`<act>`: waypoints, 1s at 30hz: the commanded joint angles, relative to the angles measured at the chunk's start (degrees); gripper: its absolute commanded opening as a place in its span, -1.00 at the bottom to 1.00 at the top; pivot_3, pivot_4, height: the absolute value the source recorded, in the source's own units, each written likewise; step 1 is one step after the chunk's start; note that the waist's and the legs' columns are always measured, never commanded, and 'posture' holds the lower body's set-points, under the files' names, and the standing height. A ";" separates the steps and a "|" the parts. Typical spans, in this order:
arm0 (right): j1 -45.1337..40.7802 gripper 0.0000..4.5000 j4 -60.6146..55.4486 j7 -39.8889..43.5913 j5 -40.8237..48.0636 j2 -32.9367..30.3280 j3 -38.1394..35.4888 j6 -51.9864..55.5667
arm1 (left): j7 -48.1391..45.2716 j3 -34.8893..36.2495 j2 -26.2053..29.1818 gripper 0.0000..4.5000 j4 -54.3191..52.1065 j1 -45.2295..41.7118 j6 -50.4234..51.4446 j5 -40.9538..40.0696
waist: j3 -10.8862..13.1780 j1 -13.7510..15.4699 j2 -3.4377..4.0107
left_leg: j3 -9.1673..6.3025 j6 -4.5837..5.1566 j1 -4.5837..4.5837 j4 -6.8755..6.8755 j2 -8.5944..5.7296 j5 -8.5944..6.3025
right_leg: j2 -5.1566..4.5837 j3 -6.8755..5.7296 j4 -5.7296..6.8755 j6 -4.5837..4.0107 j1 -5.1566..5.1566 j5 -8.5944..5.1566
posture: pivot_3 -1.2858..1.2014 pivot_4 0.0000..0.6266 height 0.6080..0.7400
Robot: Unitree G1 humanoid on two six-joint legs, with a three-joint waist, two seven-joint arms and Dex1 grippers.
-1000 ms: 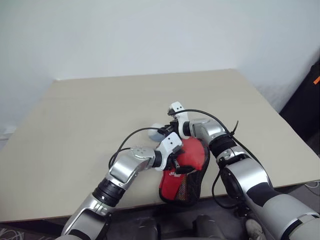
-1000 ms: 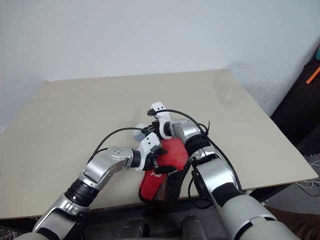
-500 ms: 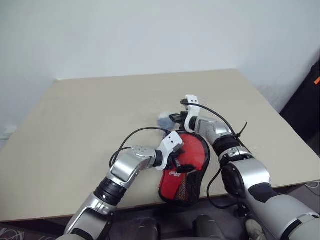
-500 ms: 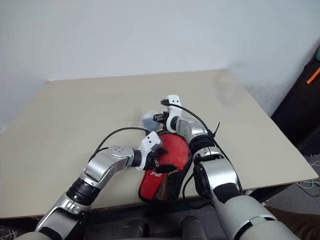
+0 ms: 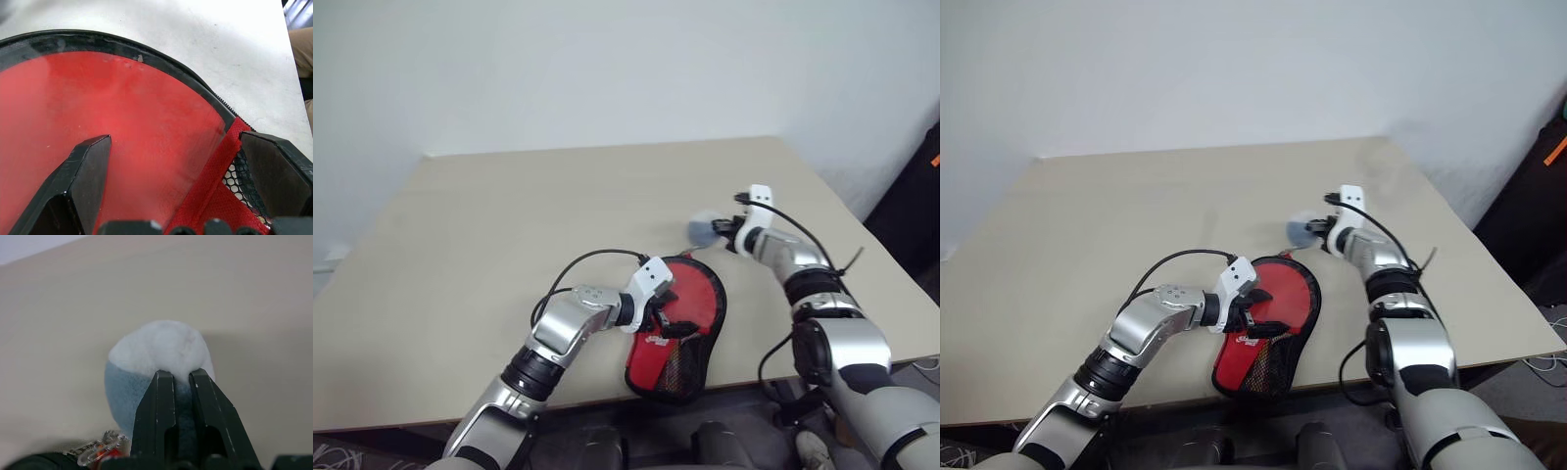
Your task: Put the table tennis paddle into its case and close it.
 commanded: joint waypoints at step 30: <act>55.54 -0.99 -74.38 19.99 31.78 -25.87 -15.70 39.55 | -2.48 -4.26 -0.27 0.99 3.99 2.19 3.88 1.44 | -0.03 1.78 -0.18 | 0.14 -0.29 -0.13 0.06 -0.02 -0.21 | -0.16 -0.02 -0.92 0.08 0.06 -0.10 | 0.03 -1.00 1.00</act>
